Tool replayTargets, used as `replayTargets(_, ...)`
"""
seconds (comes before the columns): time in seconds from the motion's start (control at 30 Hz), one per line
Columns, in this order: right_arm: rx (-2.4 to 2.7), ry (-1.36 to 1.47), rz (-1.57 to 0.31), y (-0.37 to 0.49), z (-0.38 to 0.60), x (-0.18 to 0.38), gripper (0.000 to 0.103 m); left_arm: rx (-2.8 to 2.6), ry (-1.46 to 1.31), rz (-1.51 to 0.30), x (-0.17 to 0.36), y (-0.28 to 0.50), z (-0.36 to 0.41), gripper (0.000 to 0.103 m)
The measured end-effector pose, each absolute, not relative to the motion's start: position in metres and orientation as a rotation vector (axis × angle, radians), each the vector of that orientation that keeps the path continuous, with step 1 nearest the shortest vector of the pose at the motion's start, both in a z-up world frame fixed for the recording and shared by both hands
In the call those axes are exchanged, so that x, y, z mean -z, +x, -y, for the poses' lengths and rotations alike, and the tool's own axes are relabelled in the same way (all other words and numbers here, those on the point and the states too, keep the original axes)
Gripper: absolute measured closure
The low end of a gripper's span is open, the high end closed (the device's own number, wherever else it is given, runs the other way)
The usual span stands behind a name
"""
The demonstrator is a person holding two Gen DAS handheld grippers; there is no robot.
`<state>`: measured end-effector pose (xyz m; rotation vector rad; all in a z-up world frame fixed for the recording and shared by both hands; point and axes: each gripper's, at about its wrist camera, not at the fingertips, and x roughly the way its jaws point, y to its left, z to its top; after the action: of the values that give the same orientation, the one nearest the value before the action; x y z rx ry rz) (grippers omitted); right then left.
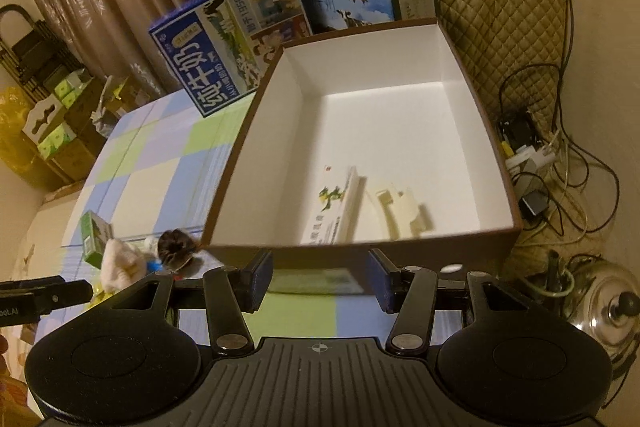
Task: Organize objects
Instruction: 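Withdraw both tools from the box back over the table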
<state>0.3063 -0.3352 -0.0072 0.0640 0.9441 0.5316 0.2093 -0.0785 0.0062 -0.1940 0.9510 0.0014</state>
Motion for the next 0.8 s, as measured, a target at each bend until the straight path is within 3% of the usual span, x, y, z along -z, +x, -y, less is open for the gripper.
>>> replayTargets(0.17, -0.544, 0.062, -0.964, 0.286, 0.322, 0.012, 0.054, -0.020, -0.195, -0.985, 0.004, 0.192, 0.058, 0.019)
replayTargets(0.8, -0.659, -0.010, -1.073, 0.238, 0.248, 0.049, 0.054, -0.114, -0.227, -1.037, 0.037, 0.138, -0.014, 0.019)
